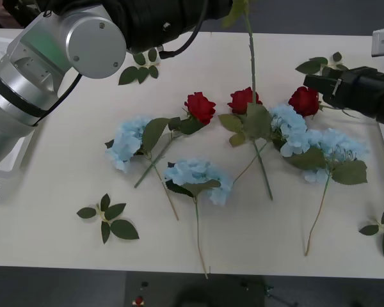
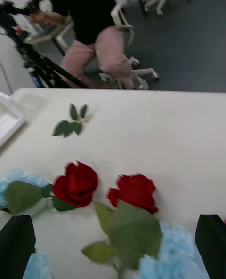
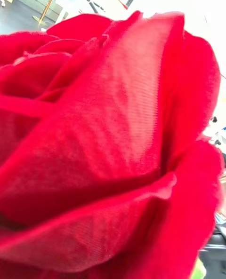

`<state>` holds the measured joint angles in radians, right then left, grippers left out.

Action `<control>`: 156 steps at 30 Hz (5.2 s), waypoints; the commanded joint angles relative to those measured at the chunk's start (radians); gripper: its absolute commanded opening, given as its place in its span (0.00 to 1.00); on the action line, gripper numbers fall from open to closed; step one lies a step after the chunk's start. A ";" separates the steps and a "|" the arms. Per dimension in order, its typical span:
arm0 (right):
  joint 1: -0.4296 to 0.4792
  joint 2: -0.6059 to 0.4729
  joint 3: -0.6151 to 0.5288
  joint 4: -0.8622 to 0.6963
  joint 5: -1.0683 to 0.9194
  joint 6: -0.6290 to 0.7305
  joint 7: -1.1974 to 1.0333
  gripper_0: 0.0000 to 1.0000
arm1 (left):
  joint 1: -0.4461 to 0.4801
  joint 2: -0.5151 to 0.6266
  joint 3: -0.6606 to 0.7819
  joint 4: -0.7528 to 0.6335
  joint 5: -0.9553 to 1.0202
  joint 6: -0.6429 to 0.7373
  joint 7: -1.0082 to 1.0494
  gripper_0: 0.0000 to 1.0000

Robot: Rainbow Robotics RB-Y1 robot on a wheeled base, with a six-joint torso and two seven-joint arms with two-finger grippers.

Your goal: Put the red flowers into the right box and the blue flowers into the left box

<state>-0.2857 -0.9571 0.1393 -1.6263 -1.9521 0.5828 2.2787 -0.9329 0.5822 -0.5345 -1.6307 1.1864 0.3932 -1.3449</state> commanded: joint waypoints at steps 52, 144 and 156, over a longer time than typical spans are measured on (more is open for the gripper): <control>-0.254 0.529 0.108 0.063 0.328 0.051 0.206 0.00 | -0.015 0.010 0.016 -0.014 0.002 -0.011 -0.013 0.00; -0.279 -0.167 0.092 0.376 1.148 0.338 -0.079 0.97 | 0.049 -0.090 -0.263 0.569 -0.314 0.636 0.561 0.04; -0.521 -0.140 0.487 0.362 1.237 0.351 -0.011 0.97 | 0.031 0.067 -0.187 0.367 -0.286 0.783 0.510 0.00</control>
<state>-0.7466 -1.0831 0.6042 -1.3006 -0.7250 0.9318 2.2656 -0.9076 0.5966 -0.7734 -1.1865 0.8820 1.1326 -0.8062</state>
